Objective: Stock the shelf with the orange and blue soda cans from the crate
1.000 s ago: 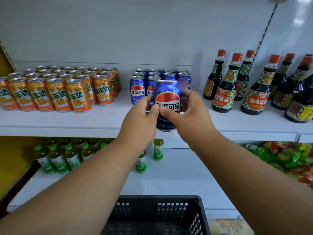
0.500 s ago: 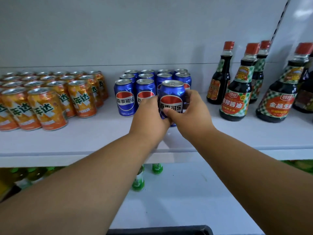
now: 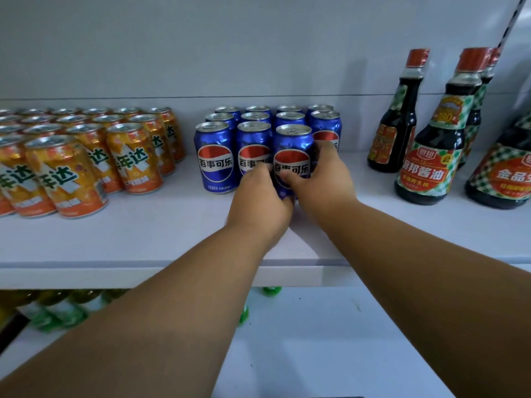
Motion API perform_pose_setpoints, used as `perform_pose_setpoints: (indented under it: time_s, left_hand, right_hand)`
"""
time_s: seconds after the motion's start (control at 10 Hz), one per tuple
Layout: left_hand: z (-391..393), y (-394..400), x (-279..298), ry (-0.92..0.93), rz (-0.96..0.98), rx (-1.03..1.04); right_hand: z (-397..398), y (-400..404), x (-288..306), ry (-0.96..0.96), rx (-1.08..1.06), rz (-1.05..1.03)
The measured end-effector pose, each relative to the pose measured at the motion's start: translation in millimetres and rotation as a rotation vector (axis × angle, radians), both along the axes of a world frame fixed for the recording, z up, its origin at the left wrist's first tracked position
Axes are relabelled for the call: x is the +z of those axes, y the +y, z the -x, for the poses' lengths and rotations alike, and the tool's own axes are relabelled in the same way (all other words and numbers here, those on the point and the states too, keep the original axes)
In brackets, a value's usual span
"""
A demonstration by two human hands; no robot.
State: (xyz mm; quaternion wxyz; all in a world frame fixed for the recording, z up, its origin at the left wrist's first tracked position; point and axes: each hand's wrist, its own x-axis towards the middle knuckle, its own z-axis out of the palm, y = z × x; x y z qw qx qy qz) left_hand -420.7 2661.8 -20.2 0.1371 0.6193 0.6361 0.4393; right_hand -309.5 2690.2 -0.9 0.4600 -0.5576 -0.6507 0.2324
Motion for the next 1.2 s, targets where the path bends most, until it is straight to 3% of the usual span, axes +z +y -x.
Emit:
perform_pose_setpoints:
  time_s: [0.2,0.6,1.1,1.2]
  left_hand:
    - [-0.4,6.2,-0.5,0.139,0.087,-0.079]
    - [-2.4,4.3,4.8,0.132,0.15,-0.089]
    - [-2.0,-0.2,8.4,0.14,0.106,-0.088]
    - [8.2,-18.6,23.6,0.219,-0.007,-0.043]
  right_hand:
    - [4.3,15.1,1.3,-0.051,-0.068,0.019]
    - [12.7,24.4,-2.6,-0.138,-0.149,-0.027]
    - [14.8,9.6,1.5,-0.159,-0.171,0.01]
    - [22.7,-14.9,11.3,-0.15,-0.21,-0.051]
